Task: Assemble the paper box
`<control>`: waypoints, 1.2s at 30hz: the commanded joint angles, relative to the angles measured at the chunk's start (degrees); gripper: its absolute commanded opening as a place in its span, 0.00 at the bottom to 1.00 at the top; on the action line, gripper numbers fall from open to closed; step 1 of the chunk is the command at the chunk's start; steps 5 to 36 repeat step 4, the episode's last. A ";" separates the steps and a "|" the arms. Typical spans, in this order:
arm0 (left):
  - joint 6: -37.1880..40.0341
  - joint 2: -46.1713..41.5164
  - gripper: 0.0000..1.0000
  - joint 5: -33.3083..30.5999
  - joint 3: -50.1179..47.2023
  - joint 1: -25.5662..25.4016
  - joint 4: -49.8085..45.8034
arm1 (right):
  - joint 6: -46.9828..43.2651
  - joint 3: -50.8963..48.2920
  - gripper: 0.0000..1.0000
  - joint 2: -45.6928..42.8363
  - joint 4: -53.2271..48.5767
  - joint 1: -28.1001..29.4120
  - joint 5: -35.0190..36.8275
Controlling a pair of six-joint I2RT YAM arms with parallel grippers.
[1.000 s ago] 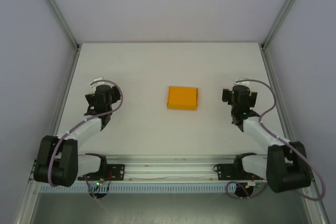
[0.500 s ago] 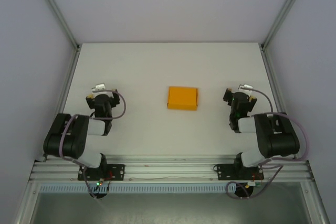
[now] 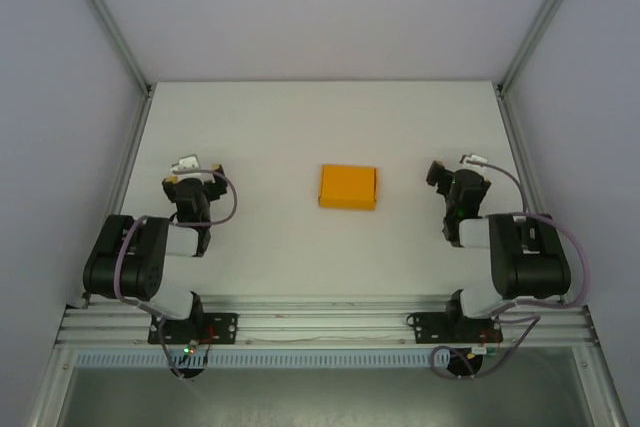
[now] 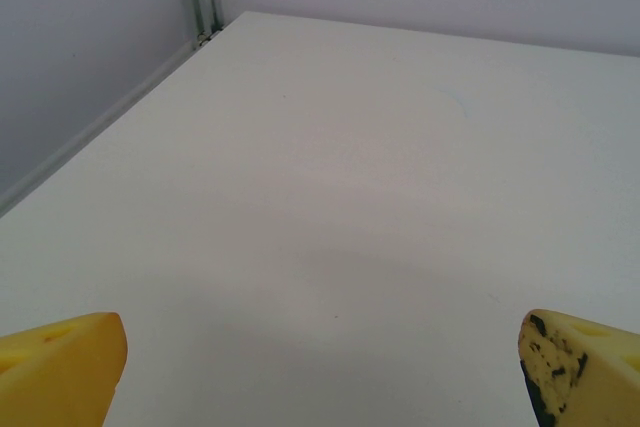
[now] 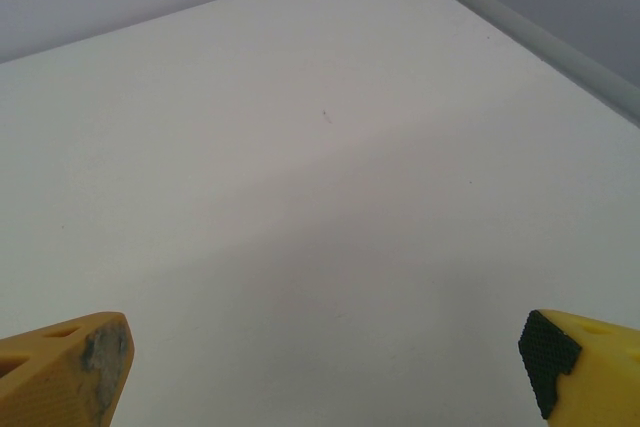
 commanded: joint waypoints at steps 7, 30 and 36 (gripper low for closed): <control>0.26 -0.47 1.00 0.49 0.73 -0.09 0.93 | 0.80 0.89 1.00 -0.65 -0.20 -0.03 -0.35; 0.26 -0.47 1.00 0.49 0.73 -0.09 0.93 | 0.80 0.89 1.00 -0.65 -0.20 -0.03 -0.35; 0.26 -0.47 1.00 0.49 0.73 -0.09 0.93 | 0.80 0.89 1.00 -0.65 -0.20 -0.03 -0.35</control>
